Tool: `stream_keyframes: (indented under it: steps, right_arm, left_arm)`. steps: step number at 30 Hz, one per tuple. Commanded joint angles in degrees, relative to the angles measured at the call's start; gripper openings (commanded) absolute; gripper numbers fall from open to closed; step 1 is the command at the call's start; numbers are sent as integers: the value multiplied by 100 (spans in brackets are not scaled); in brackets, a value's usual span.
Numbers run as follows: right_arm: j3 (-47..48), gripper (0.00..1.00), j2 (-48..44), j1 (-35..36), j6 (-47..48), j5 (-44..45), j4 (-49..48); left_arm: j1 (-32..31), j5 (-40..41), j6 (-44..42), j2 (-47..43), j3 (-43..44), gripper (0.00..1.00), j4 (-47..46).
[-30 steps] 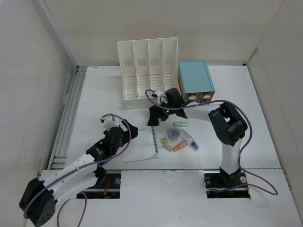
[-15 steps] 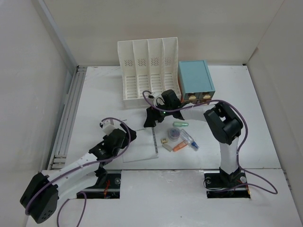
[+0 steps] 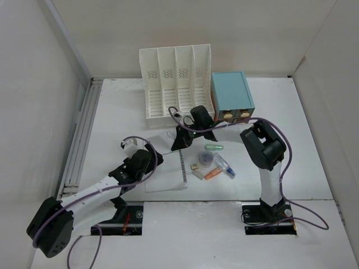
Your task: Organize the desk
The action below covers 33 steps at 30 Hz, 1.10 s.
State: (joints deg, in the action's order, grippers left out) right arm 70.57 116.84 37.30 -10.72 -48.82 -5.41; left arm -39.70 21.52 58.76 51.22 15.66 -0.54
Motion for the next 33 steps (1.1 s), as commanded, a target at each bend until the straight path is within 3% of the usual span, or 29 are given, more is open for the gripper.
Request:
stream_keyframes:
  steps: [1,4,12,15,22,27,33]
  right_arm:
    - [230,0,-91,120,122,-620,-162]
    - [282,0,-345,120,123,-682,-162]
    - [449,0,-1180,-389,474,-400,180]
    - [502,0,-1514,-653,474,-742,233]
    - [353,0,-2007,-838,588,-1779,295]
    - [300,0,-2086,-891,589,-2893,295]
    - [238,0,-2033,-838,799,-3353,295]
  left_arm:
    - [-20,-192,-32,72,42,88,344]
    - [-20,-253,-32,72,112,90,291]
    - [-20,229,-489,-1543,991,98,1195]
    - [-20,371,-550,-1615,1044,98,1249]
    - [-20,-139,-699,-1106,377,98,222]
    - [-20,-297,-1182,-1429,-62,98,-675]
    - [-20,-429,-1850,-1781,-405,99,-1754]
